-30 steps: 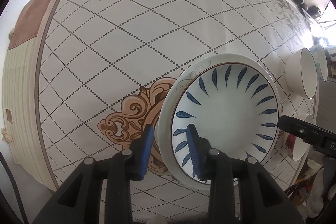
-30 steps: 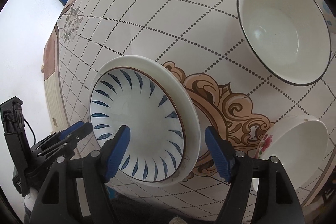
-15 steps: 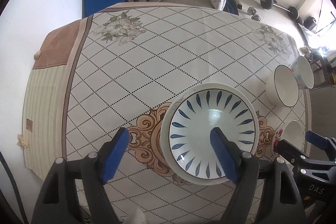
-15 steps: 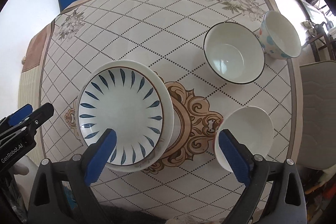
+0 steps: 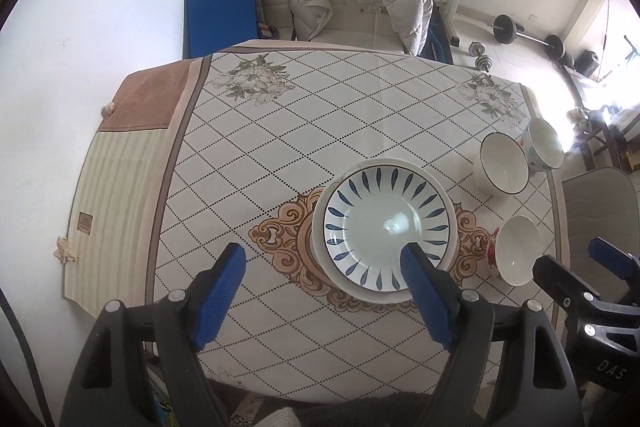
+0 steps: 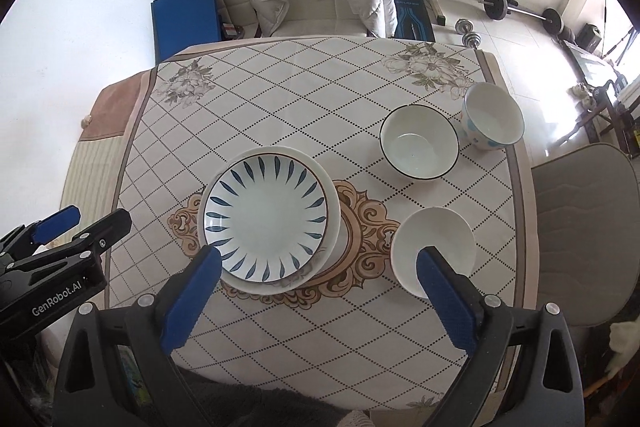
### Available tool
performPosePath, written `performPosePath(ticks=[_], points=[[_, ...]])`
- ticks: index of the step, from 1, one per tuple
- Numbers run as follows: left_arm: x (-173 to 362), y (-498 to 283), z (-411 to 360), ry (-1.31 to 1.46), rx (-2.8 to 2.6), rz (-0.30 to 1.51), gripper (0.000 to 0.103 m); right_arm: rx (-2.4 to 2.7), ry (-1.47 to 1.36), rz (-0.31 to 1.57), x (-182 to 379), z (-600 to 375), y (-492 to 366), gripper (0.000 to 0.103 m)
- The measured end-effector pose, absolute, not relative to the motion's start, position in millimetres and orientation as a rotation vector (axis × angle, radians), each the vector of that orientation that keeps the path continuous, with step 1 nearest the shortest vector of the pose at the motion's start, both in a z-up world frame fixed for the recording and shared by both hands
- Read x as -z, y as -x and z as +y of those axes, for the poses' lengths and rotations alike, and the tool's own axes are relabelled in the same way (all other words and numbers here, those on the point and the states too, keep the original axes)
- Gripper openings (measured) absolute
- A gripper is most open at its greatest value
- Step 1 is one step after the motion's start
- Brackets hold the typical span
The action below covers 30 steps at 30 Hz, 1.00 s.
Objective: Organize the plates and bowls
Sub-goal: 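Raise both grippers away from the plate stack, then grasp the plain white bowl rim with both grippers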
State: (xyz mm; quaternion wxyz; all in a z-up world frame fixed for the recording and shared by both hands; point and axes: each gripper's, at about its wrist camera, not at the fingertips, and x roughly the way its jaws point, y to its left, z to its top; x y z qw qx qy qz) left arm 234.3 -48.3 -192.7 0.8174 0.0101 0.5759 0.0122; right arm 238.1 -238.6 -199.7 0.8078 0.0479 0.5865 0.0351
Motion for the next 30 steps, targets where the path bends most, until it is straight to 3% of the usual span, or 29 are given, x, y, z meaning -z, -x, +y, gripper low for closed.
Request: performPosePath(ticks=[9,19,21,30], points=[[157.9,-196.1,-39.8,-0.022,0.013,1.142,0.079,-0.034,-0.101,1.155,149.9,-227.2,-193.2,0.100],[143.2,-171.8,-25.0,-0.019,0.039,1.072,0.079,0.000,-0.138,1.128,133.1,-212.3,-155.9,0.100],[146.5,-172.3,-27.4,-0.024,0.058,1.087,0.094,0.006,-0.167,1.121,134.9,-217.6,-152.0,0.100],[179.3,-201.2,-82.6,-0.004,0.145,1.160,0.094,0.085,-0.247,1.054,157.3,-298.7,-149.9,0.100]])
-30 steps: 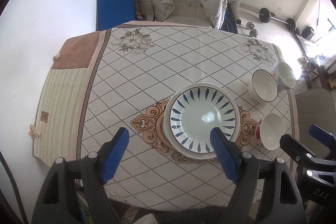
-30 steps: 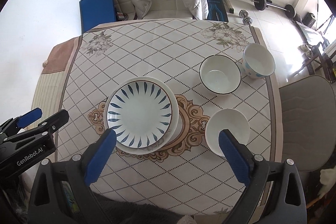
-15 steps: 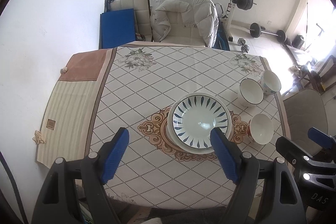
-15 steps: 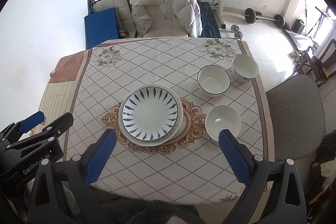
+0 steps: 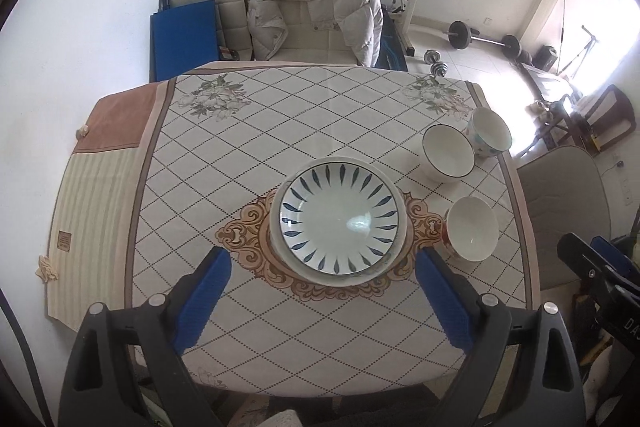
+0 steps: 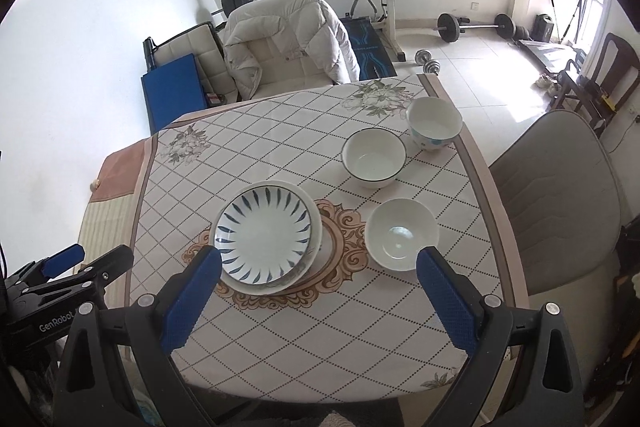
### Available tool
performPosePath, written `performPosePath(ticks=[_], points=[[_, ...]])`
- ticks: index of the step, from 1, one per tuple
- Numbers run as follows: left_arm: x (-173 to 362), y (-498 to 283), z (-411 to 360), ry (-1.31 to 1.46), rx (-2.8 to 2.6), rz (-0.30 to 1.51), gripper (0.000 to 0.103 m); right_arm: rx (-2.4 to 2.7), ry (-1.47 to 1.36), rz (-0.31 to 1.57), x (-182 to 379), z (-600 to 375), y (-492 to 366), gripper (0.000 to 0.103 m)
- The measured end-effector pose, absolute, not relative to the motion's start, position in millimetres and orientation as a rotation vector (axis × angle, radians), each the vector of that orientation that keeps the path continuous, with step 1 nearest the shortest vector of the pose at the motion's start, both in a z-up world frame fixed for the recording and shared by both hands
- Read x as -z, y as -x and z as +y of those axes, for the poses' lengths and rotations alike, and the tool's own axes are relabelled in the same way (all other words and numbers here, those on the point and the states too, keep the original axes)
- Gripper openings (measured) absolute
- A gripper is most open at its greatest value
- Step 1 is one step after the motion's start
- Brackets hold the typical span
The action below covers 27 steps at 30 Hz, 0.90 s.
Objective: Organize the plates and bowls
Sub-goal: 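Grasp the plain white bowl rim with both grippers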
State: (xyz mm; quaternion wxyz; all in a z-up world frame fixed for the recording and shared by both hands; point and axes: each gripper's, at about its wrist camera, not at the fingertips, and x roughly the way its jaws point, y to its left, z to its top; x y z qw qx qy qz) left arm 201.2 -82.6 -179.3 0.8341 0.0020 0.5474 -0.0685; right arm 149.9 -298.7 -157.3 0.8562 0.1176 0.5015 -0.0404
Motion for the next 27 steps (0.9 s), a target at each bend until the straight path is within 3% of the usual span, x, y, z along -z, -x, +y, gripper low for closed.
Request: performPosePath(ticks=[9,11,14,17,21,23,24,27], points=[[268.0,-262.8,-201.1,-0.020,0.236,1.375,0.091,0.119,-0.353,1.270,260.5,-428.6,-191.2,0.100],[294.1,-274.6,-225.3,-0.035,0.249,1.439,0.079,0.092,-0.380,1.339,291.8,-447.9,-204.0,0.099],[331.3,-288.3,-253.9,-0.064,0.258,1.525,0.052,0.043,-0.424,1.418,335.4,-468.4,-220.5,0.097],[362.9,-296.3,-274.6,-0.093,0.269,1.591,0.040,-0.006,-0.474,1.495,375.9,-477.3,-234.8,0.088],[394.6,-297.8,-286.5,-0.109,0.271,1.660,0.039,-0.069,-0.523,1.580,418.9,-482.9,-252.2,0.066],[407.6,-296.2,-288.9,-0.102,0.274,1.692,0.032,-0.078,-0.524,1.624,436.1,-483.2,-256.7,0.057],[413.3,-295.2,-289.1,-0.094,0.274,1.706,0.023,-0.083,-0.535,1.639,443.9,-483.9,-258.3,0.047],[423.8,-292.1,-288.5,-0.067,0.278,1.725,0.015,-0.110,-0.570,1.681,462.6,-483.8,-261.4,0.025]])
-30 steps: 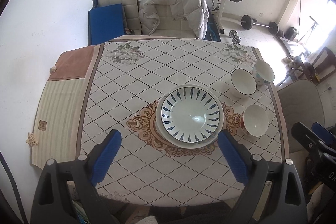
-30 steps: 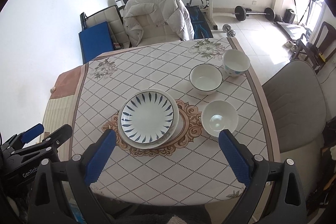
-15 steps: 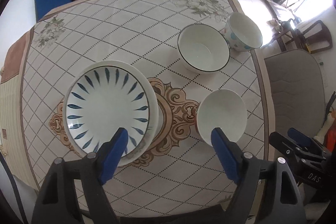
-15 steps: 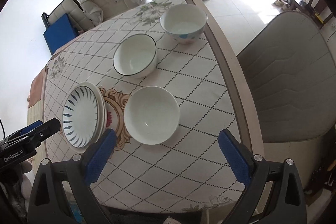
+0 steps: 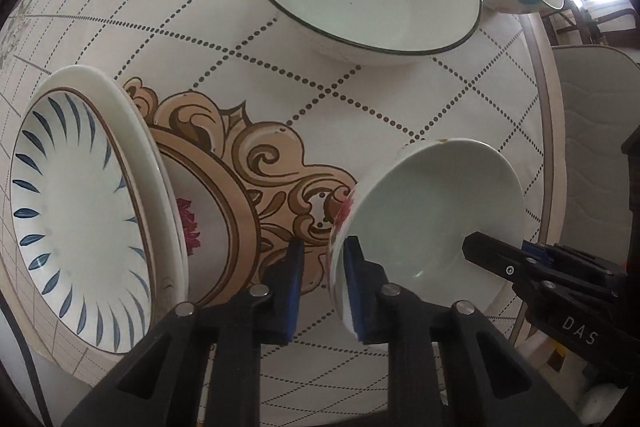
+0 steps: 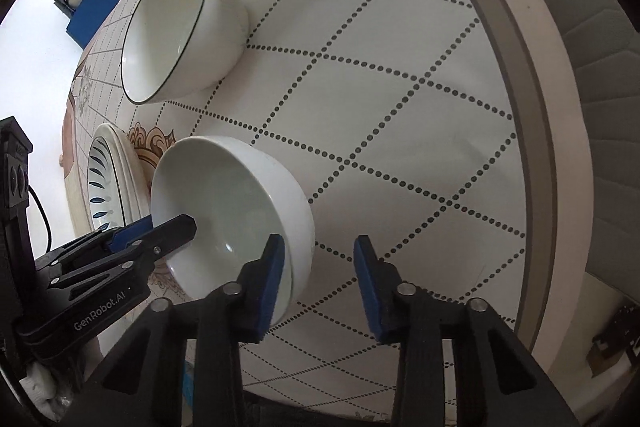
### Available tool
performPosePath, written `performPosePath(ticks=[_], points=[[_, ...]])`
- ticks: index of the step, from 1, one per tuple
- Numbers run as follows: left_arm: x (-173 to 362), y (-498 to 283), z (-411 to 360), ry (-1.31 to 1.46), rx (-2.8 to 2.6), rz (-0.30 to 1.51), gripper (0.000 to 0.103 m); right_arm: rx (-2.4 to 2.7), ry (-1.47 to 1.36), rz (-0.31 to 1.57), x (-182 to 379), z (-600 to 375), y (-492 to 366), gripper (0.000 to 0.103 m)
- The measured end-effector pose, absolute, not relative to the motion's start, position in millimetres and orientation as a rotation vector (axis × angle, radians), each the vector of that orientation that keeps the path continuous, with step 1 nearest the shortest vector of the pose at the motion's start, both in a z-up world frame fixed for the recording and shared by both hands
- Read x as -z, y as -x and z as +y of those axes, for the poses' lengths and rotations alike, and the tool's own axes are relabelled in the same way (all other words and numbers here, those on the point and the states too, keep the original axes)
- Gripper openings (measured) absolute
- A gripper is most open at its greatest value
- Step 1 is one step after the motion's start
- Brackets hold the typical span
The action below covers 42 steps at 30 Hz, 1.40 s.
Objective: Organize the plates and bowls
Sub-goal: 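Grasp the plain white bowl rim with both grippers, then set the plain white bowl down beside the plate stack and open both grippers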
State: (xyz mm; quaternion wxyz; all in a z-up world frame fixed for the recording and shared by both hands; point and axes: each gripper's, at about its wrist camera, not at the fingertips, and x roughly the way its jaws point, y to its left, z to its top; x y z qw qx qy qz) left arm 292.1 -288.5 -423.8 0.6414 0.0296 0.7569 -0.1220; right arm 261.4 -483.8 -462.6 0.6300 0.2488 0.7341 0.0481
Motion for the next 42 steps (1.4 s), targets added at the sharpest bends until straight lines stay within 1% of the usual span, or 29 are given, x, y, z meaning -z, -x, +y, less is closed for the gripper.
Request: performPosePath(ticks=[1,2,3,16,23,31,40,42], points=[[424.4,-290.9,-288.4,-0.057,0.284,1.724,0.011,-0.126,-0.578,1.680,465.1,-482.1,-261.6,0.019],[424.2,-290.2,-289.1,-0.048,0.288,1.723,0.007,-0.134,-0.577,1.680,466.4,-480.3,-263.0,0.016],[423.2,-288.9,-289.8,-0.054,0.284,1.719,0.007,-0.128,-0.566,1.679,466.5,-478.3,-264.3,0.012],[411.9,-303.7,-276.2,-0.052,0.242,1.687,0.007,-0.142,-0.486,1.669,448.1,-460.4,-299.9,0.012],[415.1,-301.5,-272.9,-0.057,0.218,1.690,0.007,-0.165,-0.473,1.684,447.6,-452.6,-305.1,0.012],[415.6,-320.6,-251.3,-0.049,0.204,1.708,0.007,-0.171,-0.473,1.700,453.8,-444.5,-307.2,0.012],[421.9,-332.7,-250.7,-0.010,0.175,1.746,0.009,-0.163,-0.486,1.720,454.6,-443.8,-309.2,0.012],[417.0,-330.5,-243.9,0.018,0.167,1.752,0.013,-0.163,-0.490,1.722,451.8,-445.5,-309.3,0.012]])
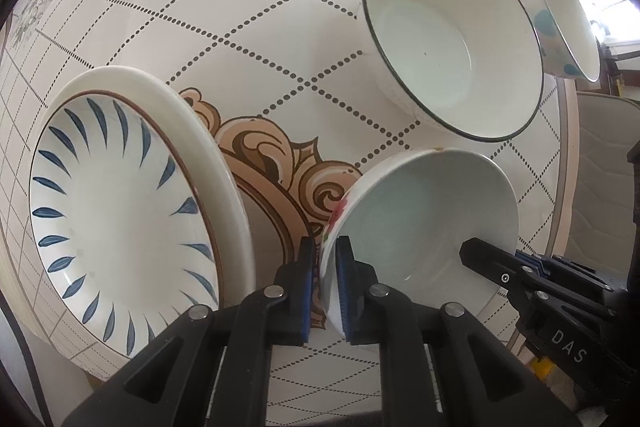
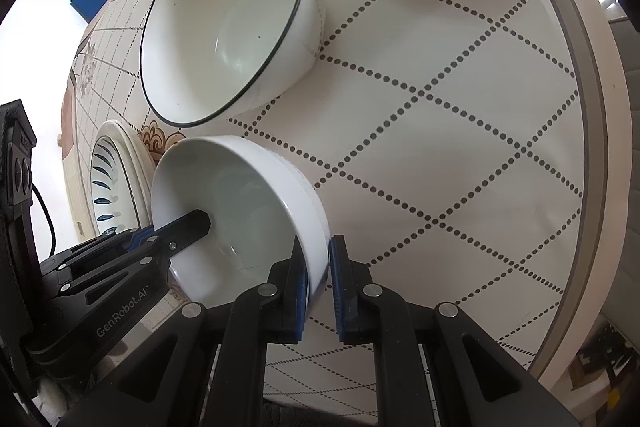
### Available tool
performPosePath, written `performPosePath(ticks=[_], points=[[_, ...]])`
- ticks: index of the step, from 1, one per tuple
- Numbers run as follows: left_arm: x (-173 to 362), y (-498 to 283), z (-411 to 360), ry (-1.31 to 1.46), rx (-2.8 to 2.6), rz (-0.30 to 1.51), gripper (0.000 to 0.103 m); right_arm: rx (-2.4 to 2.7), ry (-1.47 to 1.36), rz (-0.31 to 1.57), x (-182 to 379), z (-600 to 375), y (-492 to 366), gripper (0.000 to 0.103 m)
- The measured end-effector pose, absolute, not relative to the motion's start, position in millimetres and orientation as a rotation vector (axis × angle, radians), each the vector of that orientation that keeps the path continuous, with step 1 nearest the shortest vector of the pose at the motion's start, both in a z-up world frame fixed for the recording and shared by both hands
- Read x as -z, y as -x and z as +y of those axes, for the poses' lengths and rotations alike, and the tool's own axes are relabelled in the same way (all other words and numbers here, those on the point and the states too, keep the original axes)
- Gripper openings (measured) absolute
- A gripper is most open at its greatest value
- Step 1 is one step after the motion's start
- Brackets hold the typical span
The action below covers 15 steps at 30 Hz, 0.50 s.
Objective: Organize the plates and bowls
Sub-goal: 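Set the plain white bowl down beside the plate stack and open both grippers, then grasp the black-rimmed white bowl rim with both grippers and lift it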
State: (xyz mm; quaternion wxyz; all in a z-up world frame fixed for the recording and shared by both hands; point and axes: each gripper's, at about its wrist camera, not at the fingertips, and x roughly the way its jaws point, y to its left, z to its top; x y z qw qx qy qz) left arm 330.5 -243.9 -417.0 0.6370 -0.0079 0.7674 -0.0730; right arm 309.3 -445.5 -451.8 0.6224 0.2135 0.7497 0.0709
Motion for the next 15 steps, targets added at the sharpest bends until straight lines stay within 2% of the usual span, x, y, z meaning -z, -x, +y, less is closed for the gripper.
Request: performPosePath(ticks=[2,4,6,10,11,12,13,15], points=[[407.0,-327.6,-235.0,0.036,0.134,1.743,0.018,-0.161,-0.490,1.729,447.8,-448.0,-309.8,0.016],[392.5,-319.6,-227.7,0.064,0.106,1.724,0.019,-0.154,-0.465,1.731,441.1,-451.5,-309.0,0.030],[375.7,-310.4,-225.6,0.069,0.106,1.702,0.019,-0.151,-0.440,1.712,431.0,-456.9,-307.4,0.037],[340.3,-306.3,-226.3,0.074,0.150,1.637,0.020,-0.153,-0.437,1.670,407.8,-470.5,-306.6,0.041],[331.7,-311.2,-227.5,0.076,0.162,1.618,0.022,-0.152,-0.452,1.657,402.1,-474.7,-308.3,0.044],[324.9,-319.5,-230.0,0.076,0.179,1.603,0.030,-0.150,-0.468,1.642,396.2,-478.6,-310.9,0.054],[321.3,-330.0,-232.1,0.072,0.201,1.593,0.034,-0.148,-0.483,1.625,390.8,-482.4,-315.1,0.063],[320.6,-354.5,-235.7,0.059,0.226,1.581,0.041,-0.146,-0.522,1.599,384.2,-488.2,-326.2,0.070]])
